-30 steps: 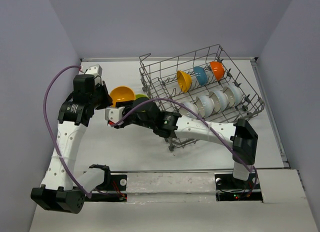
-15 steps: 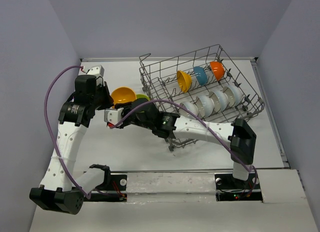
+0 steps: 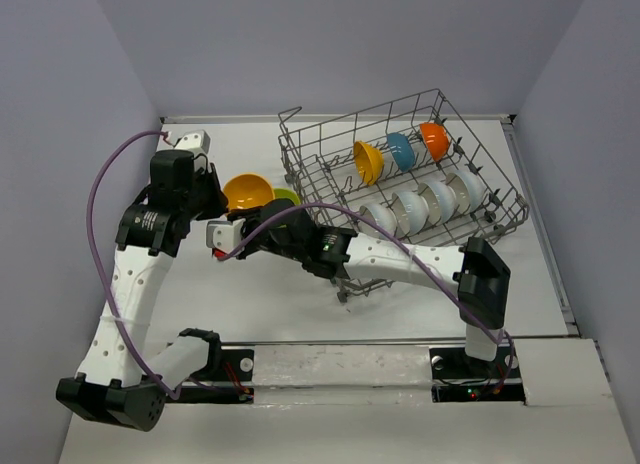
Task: Load the bowls into the dish rack
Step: Pass from the left arm to the right
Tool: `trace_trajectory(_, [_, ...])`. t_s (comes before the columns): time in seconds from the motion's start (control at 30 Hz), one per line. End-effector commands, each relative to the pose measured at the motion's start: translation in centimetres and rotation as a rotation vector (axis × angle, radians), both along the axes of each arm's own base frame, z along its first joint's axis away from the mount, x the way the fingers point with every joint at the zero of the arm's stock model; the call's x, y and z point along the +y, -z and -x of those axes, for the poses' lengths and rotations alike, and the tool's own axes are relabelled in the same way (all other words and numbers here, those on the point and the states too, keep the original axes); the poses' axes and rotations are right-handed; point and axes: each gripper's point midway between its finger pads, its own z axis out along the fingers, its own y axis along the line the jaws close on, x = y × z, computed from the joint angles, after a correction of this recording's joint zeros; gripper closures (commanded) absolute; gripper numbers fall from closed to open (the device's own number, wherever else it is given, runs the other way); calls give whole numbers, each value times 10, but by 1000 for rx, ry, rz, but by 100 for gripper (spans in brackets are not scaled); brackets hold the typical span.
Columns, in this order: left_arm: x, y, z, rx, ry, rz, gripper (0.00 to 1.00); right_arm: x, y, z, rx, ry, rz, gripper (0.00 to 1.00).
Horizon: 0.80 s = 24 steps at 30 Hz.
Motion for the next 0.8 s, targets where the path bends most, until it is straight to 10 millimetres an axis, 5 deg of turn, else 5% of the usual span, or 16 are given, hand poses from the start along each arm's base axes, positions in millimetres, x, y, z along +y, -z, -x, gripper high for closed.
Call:
trace_trajectory(0.0, [-3,-35,1,-104,21,11,100,2,-10,-5,-44,29,-30,61])
trace_trajectory(0.37, [-1,-46,3,-125,10,-2,100,-4,-1,-13,-70,77,8,71])
trace_trajectory(0.57, [0,-48,4,-133,5,-10,100,-4,-6,-14,-71,86,-7,83])
trace_trajectory(0.67, [0,-50,4,-138,6,-10,100,-5,-13,-13,-59,86,-37,99])
trace_trajectory(0.77, [0,-53,4,-144,6,-10,100,-5,-19,-11,-45,86,-64,99])
